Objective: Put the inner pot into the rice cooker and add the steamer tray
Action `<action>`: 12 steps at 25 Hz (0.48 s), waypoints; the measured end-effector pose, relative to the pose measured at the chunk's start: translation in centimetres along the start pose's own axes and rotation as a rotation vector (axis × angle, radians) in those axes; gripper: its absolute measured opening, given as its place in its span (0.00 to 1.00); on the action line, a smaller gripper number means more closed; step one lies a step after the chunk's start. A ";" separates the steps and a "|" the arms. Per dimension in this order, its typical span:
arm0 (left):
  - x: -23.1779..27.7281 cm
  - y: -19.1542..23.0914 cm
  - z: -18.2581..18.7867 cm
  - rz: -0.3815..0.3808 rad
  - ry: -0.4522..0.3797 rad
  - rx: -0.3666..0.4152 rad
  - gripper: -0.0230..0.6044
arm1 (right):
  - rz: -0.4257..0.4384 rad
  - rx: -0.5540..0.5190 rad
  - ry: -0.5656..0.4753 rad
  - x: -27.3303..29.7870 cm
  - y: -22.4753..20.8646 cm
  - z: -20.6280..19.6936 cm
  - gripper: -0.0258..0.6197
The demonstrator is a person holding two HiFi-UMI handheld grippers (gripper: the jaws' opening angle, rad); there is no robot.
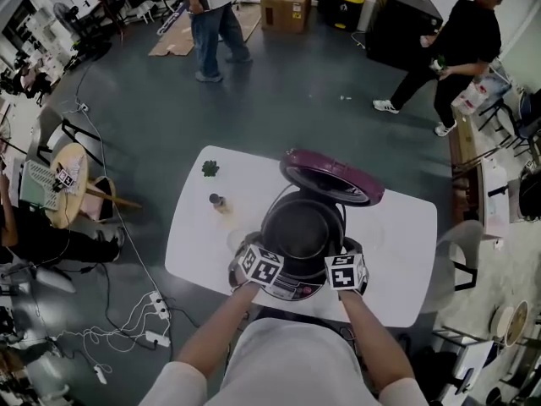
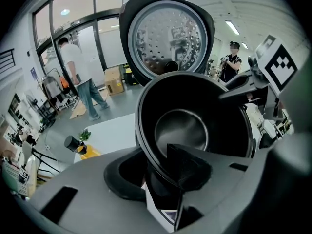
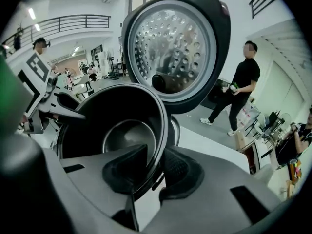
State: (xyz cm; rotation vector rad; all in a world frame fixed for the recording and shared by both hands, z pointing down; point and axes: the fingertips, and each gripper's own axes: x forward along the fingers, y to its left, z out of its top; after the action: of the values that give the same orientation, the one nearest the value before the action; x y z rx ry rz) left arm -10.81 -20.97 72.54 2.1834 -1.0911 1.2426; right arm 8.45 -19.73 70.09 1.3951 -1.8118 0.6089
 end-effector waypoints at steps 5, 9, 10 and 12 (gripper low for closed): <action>0.5 0.3 -0.2 0.011 0.015 0.022 0.29 | -0.029 -0.030 0.011 0.4 0.1 0.2 0.21; 1.0 0.8 -0.2 0.068 0.019 0.115 0.39 | -0.032 -0.040 0.012 0.9 -0.1 0.4 0.20; 1.2 0.8 -0.2 0.074 0.019 0.126 0.39 | -0.031 -0.038 0.016 1.0 -0.2 0.4 0.20; 1.4 1.0 -0.3 0.075 0.016 0.115 0.42 | -0.034 -0.040 0.028 1.4 -0.2 0.1 0.21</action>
State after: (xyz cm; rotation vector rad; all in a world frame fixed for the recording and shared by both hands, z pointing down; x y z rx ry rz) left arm -11.33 -21.99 73.89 2.2300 -1.1301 1.3850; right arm 8.49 -20.65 71.12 1.3817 -1.7655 0.5682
